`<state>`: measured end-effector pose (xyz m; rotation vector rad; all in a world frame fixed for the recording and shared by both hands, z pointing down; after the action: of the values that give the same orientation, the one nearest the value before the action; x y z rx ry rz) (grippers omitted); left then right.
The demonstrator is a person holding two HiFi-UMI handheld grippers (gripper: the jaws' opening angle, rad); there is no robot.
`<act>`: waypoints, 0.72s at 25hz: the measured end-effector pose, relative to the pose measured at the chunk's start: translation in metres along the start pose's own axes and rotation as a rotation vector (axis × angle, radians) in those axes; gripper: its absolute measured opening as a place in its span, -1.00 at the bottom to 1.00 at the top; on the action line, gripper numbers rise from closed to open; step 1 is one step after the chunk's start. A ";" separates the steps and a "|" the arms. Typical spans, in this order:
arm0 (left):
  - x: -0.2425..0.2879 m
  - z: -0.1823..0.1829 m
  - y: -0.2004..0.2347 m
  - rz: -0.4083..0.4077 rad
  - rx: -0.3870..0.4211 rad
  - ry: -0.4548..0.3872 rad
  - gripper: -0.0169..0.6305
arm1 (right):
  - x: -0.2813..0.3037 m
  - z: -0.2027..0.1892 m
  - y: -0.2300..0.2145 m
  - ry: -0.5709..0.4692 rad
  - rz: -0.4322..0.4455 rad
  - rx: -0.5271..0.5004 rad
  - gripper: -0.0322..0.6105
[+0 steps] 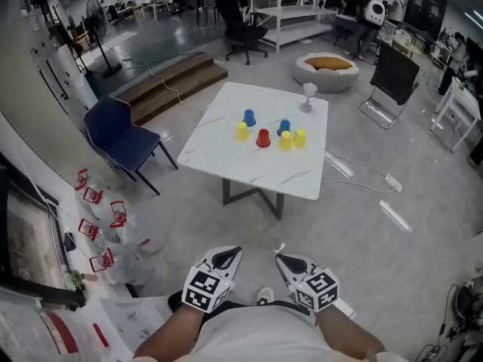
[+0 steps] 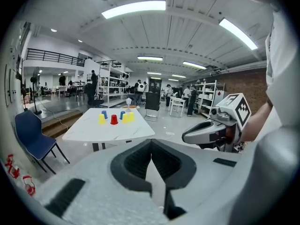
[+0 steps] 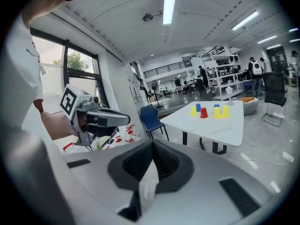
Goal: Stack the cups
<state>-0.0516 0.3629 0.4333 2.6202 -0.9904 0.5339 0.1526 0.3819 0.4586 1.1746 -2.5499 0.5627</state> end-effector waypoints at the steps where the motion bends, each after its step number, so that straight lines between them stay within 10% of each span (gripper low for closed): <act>1: 0.006 -0.001 0.002 0.001 -0.008 0.012 -0.92 | 0.003 0.001 -0.007 0.004 0.003 0.005 -0.88; 18: 0.089 0.022 0.067 -0.060 -0.035 0.092 -0.92 | 0.064 0.018 -0.073 0.045 -0.006 0.063 -0.88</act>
<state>-0.0295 0.2553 0.4614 2.5605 -0.8817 0.6107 0.1671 0.2881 0.4855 1.1760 -2.5076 0.6653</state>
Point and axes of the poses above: the fingertips, and each gripper's own axes: x forward along the fingers, y to its left, z out of its top, the point moved 8 cm from there along -x, backward along the fingers, and after that the axes turned 5 degrees about -z, right-handed, at the moved point
